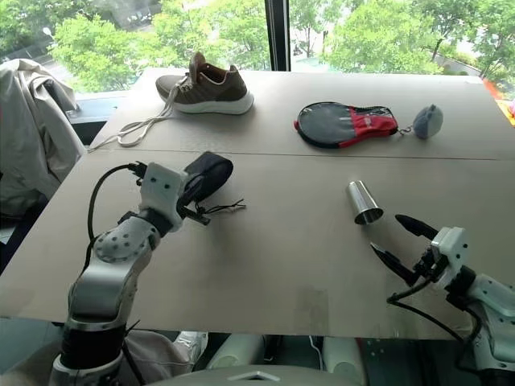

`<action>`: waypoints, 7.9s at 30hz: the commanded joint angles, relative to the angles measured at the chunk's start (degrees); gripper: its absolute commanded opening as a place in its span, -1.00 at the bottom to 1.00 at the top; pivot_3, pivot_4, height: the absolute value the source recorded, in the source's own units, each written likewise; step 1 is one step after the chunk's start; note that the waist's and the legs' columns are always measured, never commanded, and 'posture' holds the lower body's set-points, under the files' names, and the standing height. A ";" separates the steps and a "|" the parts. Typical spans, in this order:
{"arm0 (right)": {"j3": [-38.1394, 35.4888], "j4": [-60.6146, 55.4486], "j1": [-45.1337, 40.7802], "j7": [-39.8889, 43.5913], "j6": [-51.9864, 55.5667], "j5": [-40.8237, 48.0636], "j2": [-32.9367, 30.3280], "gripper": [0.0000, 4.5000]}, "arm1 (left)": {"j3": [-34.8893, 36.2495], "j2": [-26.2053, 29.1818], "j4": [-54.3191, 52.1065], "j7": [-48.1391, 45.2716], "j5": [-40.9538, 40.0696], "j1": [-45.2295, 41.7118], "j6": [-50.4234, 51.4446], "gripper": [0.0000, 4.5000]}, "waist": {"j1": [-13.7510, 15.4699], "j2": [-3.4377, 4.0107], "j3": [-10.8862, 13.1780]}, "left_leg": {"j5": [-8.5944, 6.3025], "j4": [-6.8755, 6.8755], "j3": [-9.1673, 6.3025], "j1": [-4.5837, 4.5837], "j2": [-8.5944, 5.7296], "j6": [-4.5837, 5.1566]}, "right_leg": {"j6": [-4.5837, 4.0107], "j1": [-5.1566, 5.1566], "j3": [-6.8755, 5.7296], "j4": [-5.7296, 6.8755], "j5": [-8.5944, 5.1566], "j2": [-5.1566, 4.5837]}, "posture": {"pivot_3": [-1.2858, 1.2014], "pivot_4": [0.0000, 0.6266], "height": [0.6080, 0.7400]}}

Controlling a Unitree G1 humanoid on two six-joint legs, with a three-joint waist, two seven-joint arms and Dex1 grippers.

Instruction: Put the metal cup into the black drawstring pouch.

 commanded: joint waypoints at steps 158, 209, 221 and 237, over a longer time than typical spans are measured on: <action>26.77 -17.85 -38.80 -38.66 49.00 2.84 4.58 0.98 | -5.97 -15.74 30.25 -15.38 -21.91 -33.27 1.57 -1.00 | -3.31 0.06 0.04 | 0.13 0.04 0.26 -0.26 0.02 0.17 | -0.07 -0.50 0.38 0.14 0.29 0.16 | 0.03 -0.52 1.00; 16.94 -30.05 -24.92 -40.77 63.15 15.14 4.99 -0.03 | -8.23 -23.12 45.09 7.60 -7.16 -49.56 5.72 -1.00 | -1.53 0.00 0.06 | 0.11 0.69 0.04 -0.80 -0.02 0.20 | 0.11 -0.62 0.07 0.17 0.40 0.13 | 0.03 -0.52 1.00; 19.62 -16.51 -30.66 -50.85 60.34 5.09 17.25 -0.03 | 2.86 -30.29 55.88 18.66 -11.05 -56.77 13.02 -1.00 | -2.05 -0.02 0.07 | 0.11 0.67 0.09 -0.83 -0.03 0.20 | 0.12 -0.70 0.16 0.21 0.41 0.15 | 0.03 -0.52 1.00; 25.08 4.36 -37.32 -50.14 34.14 -11.23 28.33 -0.03 | 17.13 -25.26 55.69 15.30 -24.09 -54.06 21.44 -1.00 | -3.66 -0.01 0.06 | 0.12 0.75 0.44 -0.84 -0.03 0.19 | 0.11 -1.10 0.54 0.74 0.41 0.19 | 0.03 -0.52 1.00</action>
